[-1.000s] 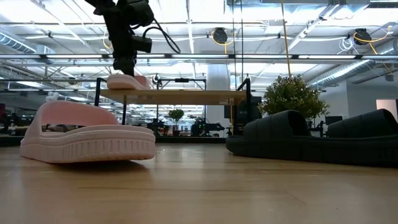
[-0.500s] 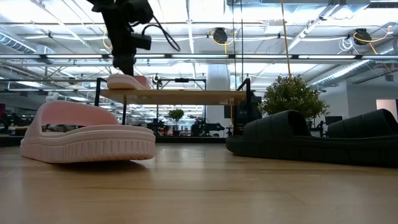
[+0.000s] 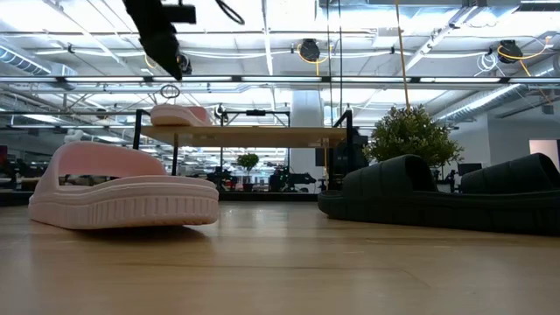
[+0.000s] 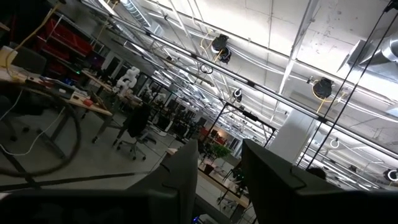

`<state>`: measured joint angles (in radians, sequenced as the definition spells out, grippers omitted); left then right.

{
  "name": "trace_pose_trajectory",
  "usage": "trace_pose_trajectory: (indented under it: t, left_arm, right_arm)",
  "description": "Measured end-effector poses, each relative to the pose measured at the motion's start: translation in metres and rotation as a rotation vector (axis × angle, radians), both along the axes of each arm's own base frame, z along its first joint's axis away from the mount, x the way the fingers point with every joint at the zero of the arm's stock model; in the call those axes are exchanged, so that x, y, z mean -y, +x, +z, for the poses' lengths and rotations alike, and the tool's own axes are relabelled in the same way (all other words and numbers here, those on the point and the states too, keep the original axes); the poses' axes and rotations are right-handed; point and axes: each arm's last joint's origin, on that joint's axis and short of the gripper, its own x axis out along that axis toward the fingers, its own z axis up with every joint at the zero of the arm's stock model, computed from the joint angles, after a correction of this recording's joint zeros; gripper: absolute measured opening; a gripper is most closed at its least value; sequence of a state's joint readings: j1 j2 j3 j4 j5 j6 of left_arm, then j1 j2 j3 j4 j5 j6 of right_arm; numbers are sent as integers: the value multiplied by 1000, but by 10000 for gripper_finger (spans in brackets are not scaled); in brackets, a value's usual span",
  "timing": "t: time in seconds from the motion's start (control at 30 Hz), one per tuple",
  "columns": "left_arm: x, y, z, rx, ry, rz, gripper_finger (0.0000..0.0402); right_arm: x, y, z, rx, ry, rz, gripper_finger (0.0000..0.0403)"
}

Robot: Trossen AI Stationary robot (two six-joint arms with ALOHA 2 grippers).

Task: Pick and place slides into the shelf
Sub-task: Put the pink slide on the shelf

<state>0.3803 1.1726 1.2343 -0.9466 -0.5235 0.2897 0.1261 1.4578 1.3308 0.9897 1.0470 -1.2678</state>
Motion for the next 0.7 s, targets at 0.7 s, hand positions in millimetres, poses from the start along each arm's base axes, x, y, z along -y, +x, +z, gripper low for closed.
trace_pose_trajectory:
  t: [0.7]
  left_arm:
    - [139,-4,-4,225,-599,-173,182]
  right_arm:
    - [-36,3,-7,-87,-9,123,116]
